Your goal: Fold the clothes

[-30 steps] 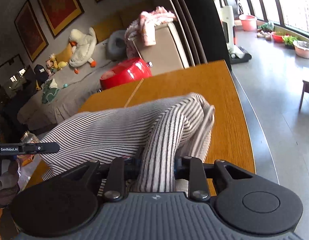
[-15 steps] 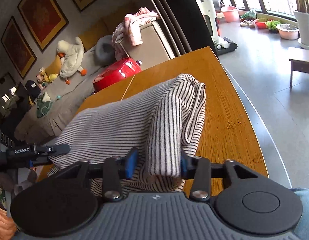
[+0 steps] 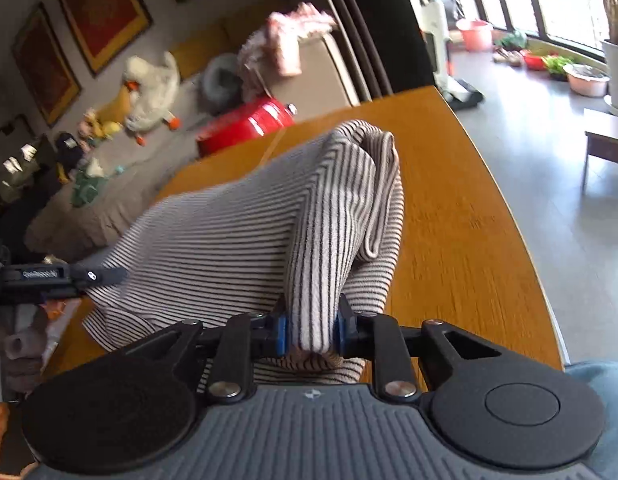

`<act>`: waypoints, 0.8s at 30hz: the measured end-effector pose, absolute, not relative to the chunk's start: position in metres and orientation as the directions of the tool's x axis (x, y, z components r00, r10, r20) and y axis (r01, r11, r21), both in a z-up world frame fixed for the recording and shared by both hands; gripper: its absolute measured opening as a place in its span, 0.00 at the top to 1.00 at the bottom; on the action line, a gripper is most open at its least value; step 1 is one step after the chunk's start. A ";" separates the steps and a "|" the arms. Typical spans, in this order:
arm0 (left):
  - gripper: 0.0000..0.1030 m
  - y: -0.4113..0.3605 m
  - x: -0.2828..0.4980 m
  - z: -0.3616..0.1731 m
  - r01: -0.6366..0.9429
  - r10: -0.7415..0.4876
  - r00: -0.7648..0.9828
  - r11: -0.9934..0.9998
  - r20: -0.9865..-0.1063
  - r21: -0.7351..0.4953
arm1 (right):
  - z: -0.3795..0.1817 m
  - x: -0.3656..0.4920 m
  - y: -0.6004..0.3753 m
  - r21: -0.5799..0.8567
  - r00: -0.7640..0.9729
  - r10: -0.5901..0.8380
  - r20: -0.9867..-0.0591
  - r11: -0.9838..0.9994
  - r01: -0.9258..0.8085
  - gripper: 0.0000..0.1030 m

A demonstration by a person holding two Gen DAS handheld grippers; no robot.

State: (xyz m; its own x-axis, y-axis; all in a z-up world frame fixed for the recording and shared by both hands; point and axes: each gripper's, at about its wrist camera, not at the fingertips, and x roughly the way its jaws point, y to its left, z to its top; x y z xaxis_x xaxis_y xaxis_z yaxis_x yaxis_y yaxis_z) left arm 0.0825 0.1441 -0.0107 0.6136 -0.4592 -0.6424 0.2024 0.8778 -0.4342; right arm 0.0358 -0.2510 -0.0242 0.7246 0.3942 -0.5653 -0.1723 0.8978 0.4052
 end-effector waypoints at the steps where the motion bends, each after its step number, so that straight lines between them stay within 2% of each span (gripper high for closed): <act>1: 0.49 0.147 0.080 -0.007 0.198 -0.457 0.620 0.878 -0.638 -0.437 | -0.027 0.036 -0.255 0.420 0.730 0.409 -0.547 0.889 -0.183 0.81; 2: 0.46 0.150 0.078 -0.002 0.193 -0.453 0.628 0.878 -0.632 -0.438 | -0.024 0.037 -0.256 0.411 0.736 0.395 -0.550 0.895 -0.173 0.81; 3: 0.44 0.153 0.076 0.006 0.188 -0.442 0.651 0.882 -0.618 -0.432 | -0.020 0.037 -0.255 0.375 0.747 0.362 -0.558 0.913 -0.162 0.73; 4: 0.43 0.156 0.073 0.014 0.184 -0.430 0.672 0.885 -0.602 -0.427 | -0.016 0.036 -0.252 0.306 0.765 0.300 -0.569 0.941 -0.142 0.52; 6: 0.34 0.161 0.066 0.031 0.187 -0.427 0.710 0.881 -0.560 -0.435 | -0.009 0.036 -0.250 0.290 0.785 0.297 -0.544 0.944 -0.156 0.35; 9: 0.30 0.154 0.058 0.050 0.239 -0.465 0.723 0.862 -0.510 -0.447 | 0.002 0.036 -0.247 0.272 0.810 0.300 -0.503 0.945 -0.180 0.30; 11: 0.27 0.140 0.055 0.054 0.295 -0.514 0.697 0.841 -0.500 -0.453 | 0.010 0.036 -0.245 0.260 0.826 0.302 -0.475 0.946 -0.196 0.24; 12: 0.24 0.132 0.053 0.053 0.324 -0.543 0.674 0.827 -0.501 -0.459 | 0.014 0.036 -0.243 0.253 0.834 0.303 -0.461 0.946 -0.203 0.17; 16: 0.18 0.096 0.059 0.014 0.345 -0.618 0.529 0.782 -0.581 -0.519 | 0.028 0.036 -0.239 0.226 0.862 0.308 -0.403 0.946 -0.232 0.01; 18: 0.15 0.088 0.063 -0.003 0.330 -0.617 0.509 0.784 -0.600 -0.526 | 0.032 0.041 -0.236 0.241 0.857 0.345 -0.382 0.933 -0.268 0.01; 20: 0.06 0.083 0.064 -0.005 0.357 -0.635 0.512 0.770 -0.579 -0.528 | 0.029 0.055 -0.231 0.279 0.833 0.401 -0.381 0.909 -0.310 0.01; 21: 0.05 0.082 0.067 -0.005 0.357 -0.637 0.510 0.768 -0.578 -0.532 | 0.026 0.063 -0.228 0.292 0.823 0.417 -0.386 0.901 -0.320 0.01; 24: 0.03 0.080 0.077 -0.006 0.361 -0.642 0.512 0.764 -0.571 -0.535 | 0.004 0.091 -0.225 0.354 0.778 0.441 -0.447 0.886 -0.299 0.00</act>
State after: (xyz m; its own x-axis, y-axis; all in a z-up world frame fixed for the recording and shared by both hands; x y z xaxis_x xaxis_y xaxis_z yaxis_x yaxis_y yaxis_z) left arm 0.0770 0.0803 -0.0061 0.5119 -0.6417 -0.5711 0.3606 0.7639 -0.5351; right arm 0.0905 -0.2249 0.0037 0.7780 0.4410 -0.4474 -0.2986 0.8862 0.3542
